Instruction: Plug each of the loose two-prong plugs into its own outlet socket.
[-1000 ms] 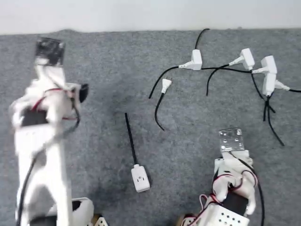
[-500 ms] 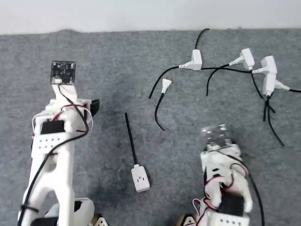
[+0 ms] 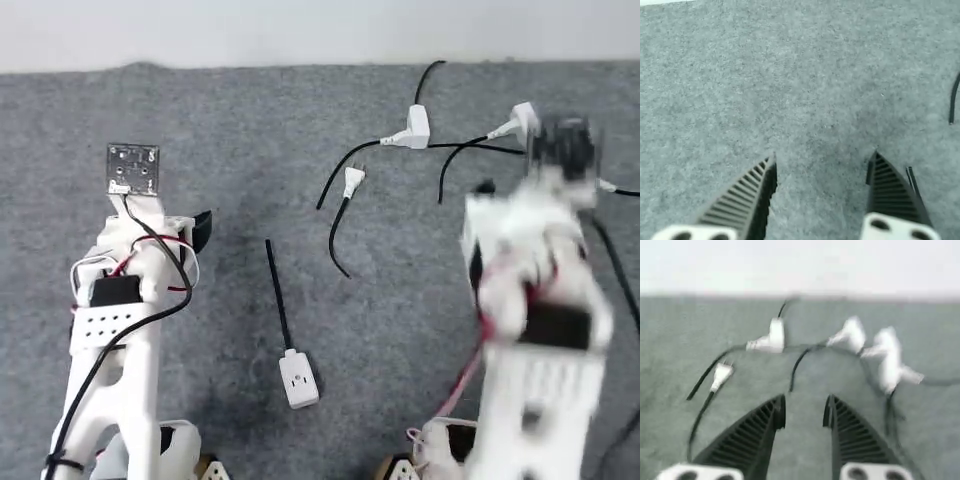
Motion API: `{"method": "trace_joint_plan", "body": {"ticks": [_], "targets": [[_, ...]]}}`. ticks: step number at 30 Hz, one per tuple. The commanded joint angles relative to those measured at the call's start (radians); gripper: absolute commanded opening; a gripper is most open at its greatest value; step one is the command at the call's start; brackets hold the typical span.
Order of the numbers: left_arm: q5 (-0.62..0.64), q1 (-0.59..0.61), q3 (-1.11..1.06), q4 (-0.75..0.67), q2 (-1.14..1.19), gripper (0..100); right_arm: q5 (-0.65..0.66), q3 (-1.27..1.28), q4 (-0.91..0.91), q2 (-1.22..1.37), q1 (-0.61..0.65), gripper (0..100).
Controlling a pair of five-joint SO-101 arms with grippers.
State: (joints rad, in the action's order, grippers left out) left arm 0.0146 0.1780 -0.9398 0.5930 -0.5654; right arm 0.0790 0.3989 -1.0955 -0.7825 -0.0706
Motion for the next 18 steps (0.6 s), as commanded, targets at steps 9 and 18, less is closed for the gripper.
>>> {"method": "trace_joint_plan", "body": {"ticks": [9, 18], "targets": [[-0.011, 0.000, 0.004, -0.040, -0.040, 29, -0.195, -0.430, -0.025, 0.641, 0.180, 13.4], [-0.014, 0.002, 0.002, -0.103, 0.023, 29, -0.163, -0.433, 0.202, 0.912, 0.176, 25.7]]}}
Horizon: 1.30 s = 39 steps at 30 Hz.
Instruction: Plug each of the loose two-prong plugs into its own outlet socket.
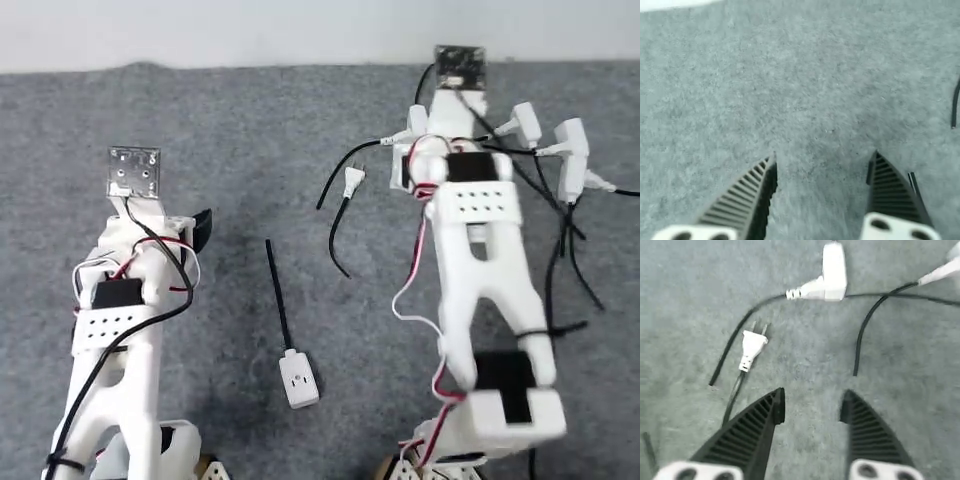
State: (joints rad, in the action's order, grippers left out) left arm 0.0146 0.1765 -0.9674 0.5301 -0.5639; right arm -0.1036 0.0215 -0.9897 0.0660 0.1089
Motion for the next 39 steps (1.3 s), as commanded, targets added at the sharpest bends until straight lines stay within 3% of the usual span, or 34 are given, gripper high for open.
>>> {"method": "trace_joint_plan", "body": {"ticks": [1, 4, 9, 14, 24, 29, 39], "targets": [[-0.014, 0.005, 0.041, -0.040, 0.040, 29, 0.046, -0.055, 0.127, 0.088, -0.004, 25.9], [-0.015, 0.005, 0.071, -0.040, 0.101, 29, 0.118, -0.055, 0.200, 0.156, 0.007, 25.8], [-0.015, 0.006, 0.102, -0.041, 0.167, 29, 0.127, -0.074, 0.272, 0.229, 0.051, 25.8], [-0.017, 0.006, 0.107, -0.043, 0.175, 29, 0.130, -0.166, 0.255, 0.280, 0.125, 25.8], [-0.014, 0.048, 0.110, -0.069, 0.180, 29, 0.132, -0.206, 0.229, 0.384, 0.116, 25.8], [-0.017, 0.028, 0.070, -0.137, 0.180, 29, 0.124, -0.232, 0.101, 0.357, 0.027, 25.9], [-0.018, 0.026, 0.065, -0.140, 0.181, 29, 0.132, -0.253, -0.272, 0.030, -0.165, 25.9]]}}
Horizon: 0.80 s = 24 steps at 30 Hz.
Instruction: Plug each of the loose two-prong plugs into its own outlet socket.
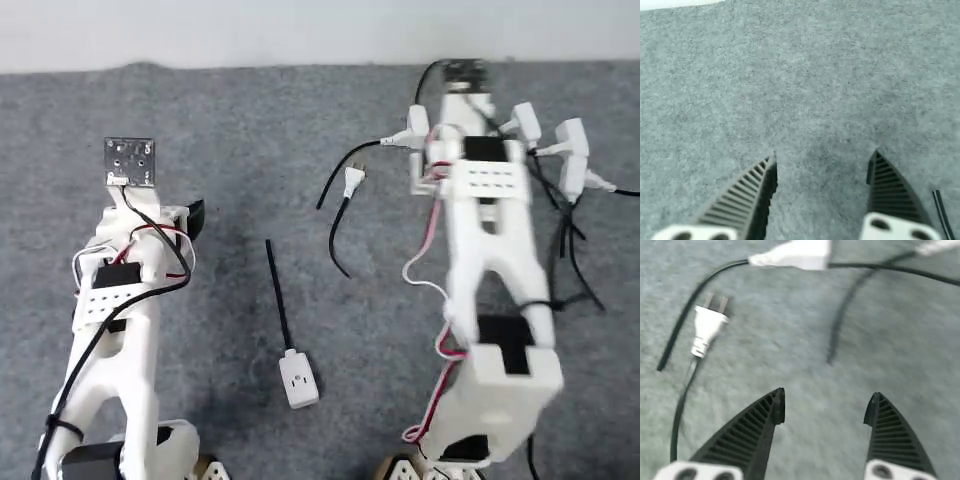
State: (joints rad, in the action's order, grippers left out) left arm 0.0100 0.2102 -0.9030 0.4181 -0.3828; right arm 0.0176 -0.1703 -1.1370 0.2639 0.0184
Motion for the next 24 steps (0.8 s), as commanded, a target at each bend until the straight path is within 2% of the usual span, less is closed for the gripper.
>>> {"method": "trace_joint_plan", "body": {"ticks": [1, 4, 8, 13, 20, 24], "targets": [[-0.026, -0.012, -0.001, -0.028, 0.000, 29, 0.011, -0.060, -0.166, -0.191, -0.091, 25.9], [-0.083, -0.061, -0.010, -0.035, 0.014, 29, 0.026, -0.026, -0.269, -0.237, -0.159, 25.9], [-0.132, -0.117, 0.035, -0.044, 0.097, 29, 0.110, 0.081, -0.300, -0.266, -0.243, 25.9], [-0.133, -0.117, 0.113, -0.018, 0.232, 29, 0.196, 0.261, -0.226, -0.294, -0.318, 25.9], [-0.141, -0.147, 0.225, 0.086, 0.371, 29, 0.216, 0.554, -0.104, -0.351, -0.328, 25.8], [-0.233, -0.212, 0.242, 0.109, 0.397, 29, 0.216, 0.706, -0.051, -0.495, -0.344, 25.8]]}}
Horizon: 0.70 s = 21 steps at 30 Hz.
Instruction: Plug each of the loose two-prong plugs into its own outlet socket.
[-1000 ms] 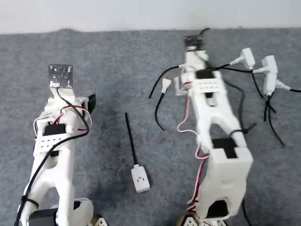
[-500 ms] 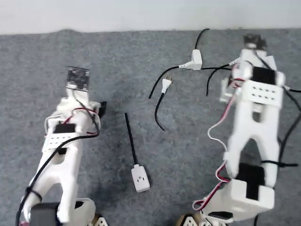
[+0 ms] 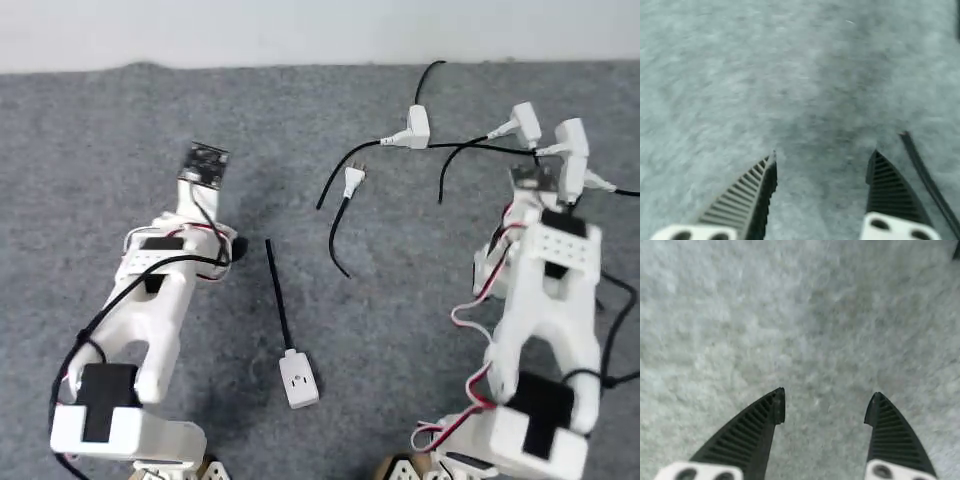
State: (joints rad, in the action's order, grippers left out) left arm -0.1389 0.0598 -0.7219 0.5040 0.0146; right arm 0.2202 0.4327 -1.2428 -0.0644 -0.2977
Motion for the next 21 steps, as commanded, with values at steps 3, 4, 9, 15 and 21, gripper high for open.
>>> {"method": "trace_joint_plan", "body": {"ticks": [3, 4, 9, 15, 21], "targets": [[-0.104, -0.097, 0.065, 0.026, -0.003, 29, 0.014, 0.242, 0.094, -0.340, -0.033, 25.8], [-0.103, -0.101, 0.081, 0.028, -0.003, 29, 0.014, 0.295, 0.108, -0.404, -0.030, 25.8], [-0.101, -0.150, 0.263, 0.236, -0.020, 29, 0.100, 0.571, 0.150, -0.754, -0.030, 25.8], [-0.106, -0.319, 0.392, 0.396, -0.049, 29, 0.120, 0.872, 0.179, -1.175, -0.027, 25.8], [-0.103, -0.437, 0.394, 0.348, 0.008, 29, 0.120, 1.117, 0.168, -1.558, -0.025, 25.8]]}}
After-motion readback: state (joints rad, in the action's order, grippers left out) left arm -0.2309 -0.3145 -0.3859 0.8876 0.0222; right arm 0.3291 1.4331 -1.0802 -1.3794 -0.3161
